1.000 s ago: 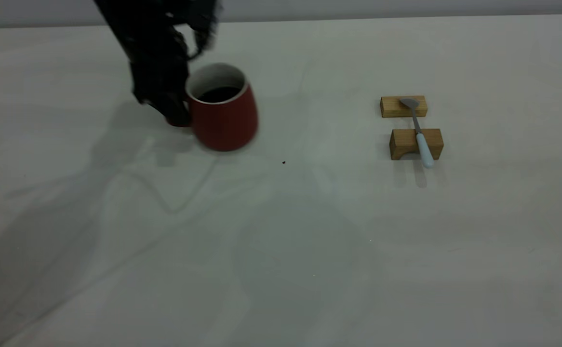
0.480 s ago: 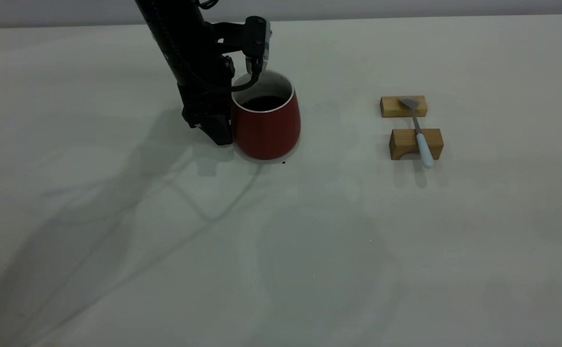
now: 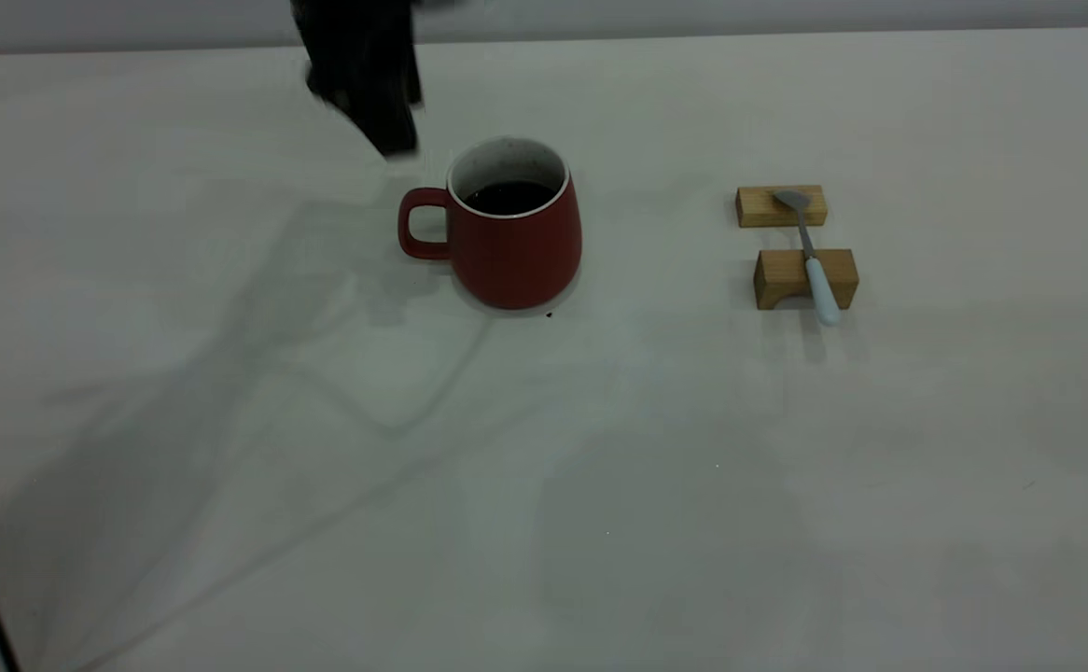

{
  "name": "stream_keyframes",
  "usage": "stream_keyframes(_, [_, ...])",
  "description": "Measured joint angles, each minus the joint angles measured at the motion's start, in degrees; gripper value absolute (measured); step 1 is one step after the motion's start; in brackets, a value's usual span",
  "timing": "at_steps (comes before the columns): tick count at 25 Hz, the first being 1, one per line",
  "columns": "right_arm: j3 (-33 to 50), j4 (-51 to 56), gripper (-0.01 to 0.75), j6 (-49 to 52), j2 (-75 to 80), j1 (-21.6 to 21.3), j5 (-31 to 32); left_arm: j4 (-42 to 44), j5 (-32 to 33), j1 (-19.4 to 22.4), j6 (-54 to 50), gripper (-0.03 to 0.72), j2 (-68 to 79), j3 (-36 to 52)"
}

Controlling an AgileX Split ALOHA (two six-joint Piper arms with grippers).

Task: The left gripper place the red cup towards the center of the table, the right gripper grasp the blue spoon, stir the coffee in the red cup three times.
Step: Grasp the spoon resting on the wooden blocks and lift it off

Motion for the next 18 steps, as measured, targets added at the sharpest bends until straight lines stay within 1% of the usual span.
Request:
stream_keyframes(4, [0.0, 0.0, 0.237, 0.0, 0.0, 0.0, 0.0, 7.2, 6.9, 0.2, -13.2, 0.558, -11.2, 0.0])
stream_keyframes(6, [0.0, 0.0, 0.237, 0.0, 0.0, 0.0, 0.0, 9.1, 9.4, 0.9, -19.0, 0.558, -16.9, 0.0])
stream_keyframes(9, [0.0, 0.0, 0.237, 0.0, 0.0, 0.0, 0.0, 10.4, 13.0, 1.8, -24.9, 0.558, -24.9, 0.0])
stream_keyframes(14, [0.0, 0.0, 0.237, 0.0, 0.0, 0.0, 0.0, 8.9, 13.4, 2.5, -37.8, 0.558, -36.6, 0.2])
stream_keyframes(18, [0.0, 0.0, 0.237, 0.0, 0.0, 0.0, 0.0, 7.7, 13.4, 2.5, -48.6, 0.558, -45.7, 3.1])
